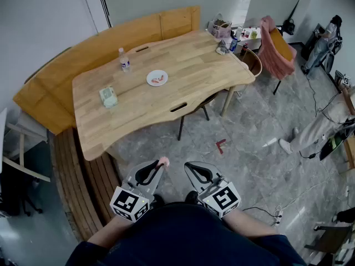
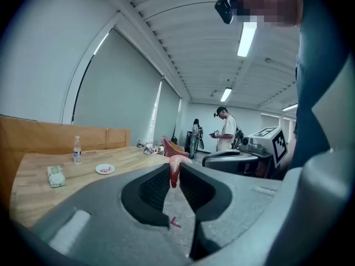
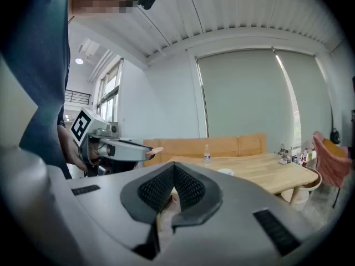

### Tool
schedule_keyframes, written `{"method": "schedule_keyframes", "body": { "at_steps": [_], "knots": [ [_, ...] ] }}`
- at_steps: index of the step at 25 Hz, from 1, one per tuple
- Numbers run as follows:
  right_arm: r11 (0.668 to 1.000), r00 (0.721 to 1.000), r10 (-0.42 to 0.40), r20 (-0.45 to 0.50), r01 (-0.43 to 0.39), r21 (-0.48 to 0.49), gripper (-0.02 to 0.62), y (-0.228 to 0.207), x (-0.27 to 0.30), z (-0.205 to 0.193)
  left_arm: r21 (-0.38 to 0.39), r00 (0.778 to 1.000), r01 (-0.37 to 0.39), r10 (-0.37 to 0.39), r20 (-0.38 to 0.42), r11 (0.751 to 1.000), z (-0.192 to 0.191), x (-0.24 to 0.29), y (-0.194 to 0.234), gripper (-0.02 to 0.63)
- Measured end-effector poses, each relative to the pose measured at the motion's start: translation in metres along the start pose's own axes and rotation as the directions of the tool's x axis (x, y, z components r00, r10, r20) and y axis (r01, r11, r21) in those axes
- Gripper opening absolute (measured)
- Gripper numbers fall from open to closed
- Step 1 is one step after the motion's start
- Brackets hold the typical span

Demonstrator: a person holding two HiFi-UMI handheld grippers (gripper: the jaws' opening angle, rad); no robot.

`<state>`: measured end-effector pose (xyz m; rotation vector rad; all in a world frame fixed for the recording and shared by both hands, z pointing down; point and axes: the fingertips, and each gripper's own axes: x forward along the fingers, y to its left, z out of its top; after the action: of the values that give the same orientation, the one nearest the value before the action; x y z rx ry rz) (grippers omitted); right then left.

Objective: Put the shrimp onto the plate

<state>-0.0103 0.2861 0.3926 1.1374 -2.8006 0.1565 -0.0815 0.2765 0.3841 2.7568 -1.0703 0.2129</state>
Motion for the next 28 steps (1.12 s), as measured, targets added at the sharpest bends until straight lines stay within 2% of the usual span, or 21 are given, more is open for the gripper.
{"method": "schedule_keyframes", "body": {
  "at_steps": [16,28],
  "knots": [
    [0.999,0.999,0.024,0.03,-0.025,0.025,0.011,-0.017,0.008,0.002,-0.012,1.0,-0.027,0.027,-0.003,1.0,0.001,0.015,0.005,0.058],
    [0.998,0.997,0.059,0.049,-0.061,0.03,0.011,-0.05,-0.002,0.001,-0.002,0.995,-0.1,0.1,-0.002,0.995,0.009,0.039,0.006,0.058]
  ]
}}
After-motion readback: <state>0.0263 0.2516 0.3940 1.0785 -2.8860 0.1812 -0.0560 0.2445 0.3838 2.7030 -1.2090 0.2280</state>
